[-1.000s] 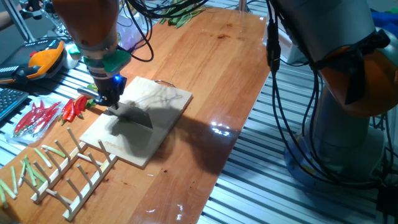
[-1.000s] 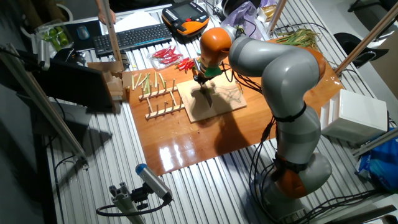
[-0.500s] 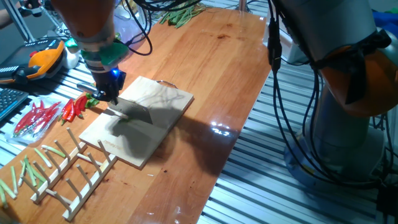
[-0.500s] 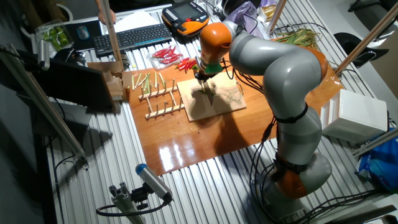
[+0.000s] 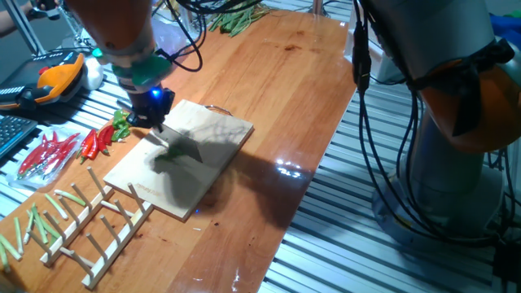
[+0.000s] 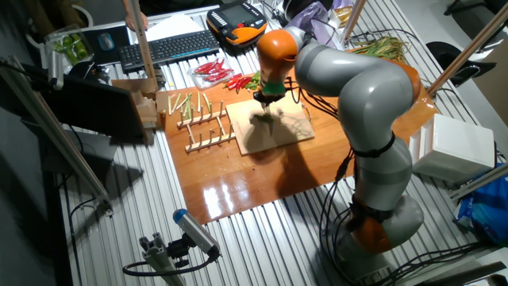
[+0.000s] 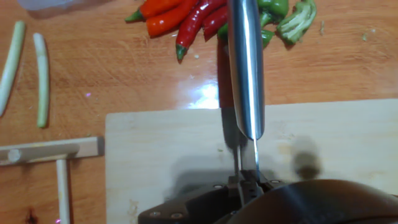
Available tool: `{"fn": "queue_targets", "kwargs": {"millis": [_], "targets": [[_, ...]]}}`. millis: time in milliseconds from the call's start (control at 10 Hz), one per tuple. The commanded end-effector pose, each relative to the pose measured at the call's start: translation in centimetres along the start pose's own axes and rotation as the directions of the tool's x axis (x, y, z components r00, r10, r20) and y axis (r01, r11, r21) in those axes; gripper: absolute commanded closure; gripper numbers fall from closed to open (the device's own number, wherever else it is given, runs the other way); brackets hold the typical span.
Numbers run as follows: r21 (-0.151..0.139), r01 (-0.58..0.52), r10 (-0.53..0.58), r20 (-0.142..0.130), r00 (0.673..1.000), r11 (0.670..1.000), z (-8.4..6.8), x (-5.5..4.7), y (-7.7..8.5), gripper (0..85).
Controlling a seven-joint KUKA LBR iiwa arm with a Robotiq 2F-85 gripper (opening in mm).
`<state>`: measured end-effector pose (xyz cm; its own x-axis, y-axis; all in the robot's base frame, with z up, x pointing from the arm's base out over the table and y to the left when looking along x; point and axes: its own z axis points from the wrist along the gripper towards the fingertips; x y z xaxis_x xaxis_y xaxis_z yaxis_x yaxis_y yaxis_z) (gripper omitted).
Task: Chop the chili peppers
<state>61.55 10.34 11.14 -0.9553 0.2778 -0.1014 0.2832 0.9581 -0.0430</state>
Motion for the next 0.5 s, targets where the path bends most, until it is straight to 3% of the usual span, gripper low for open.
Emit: {"fn": "queue_targets", "kwargs": {"millis": [0,100,300,400], "targets": [[-0.022,-0.112,0.112,-0.011,0.994,0.993,-0.16,0.13,-0.24,85.0],[-0.07,-0.242,0.241,-0.028,0.97,0.968,-0.18,0.09,-0.42,85.0],[-0.085,-0.401,0.4,-0.026,0.916,0.912,-0.17,-0.22,-0.82,85.0],[-0.082,-0.466,0.467,0.001,0.884,0.881,-0.19,-0.22,-0.87,85.0]]}}
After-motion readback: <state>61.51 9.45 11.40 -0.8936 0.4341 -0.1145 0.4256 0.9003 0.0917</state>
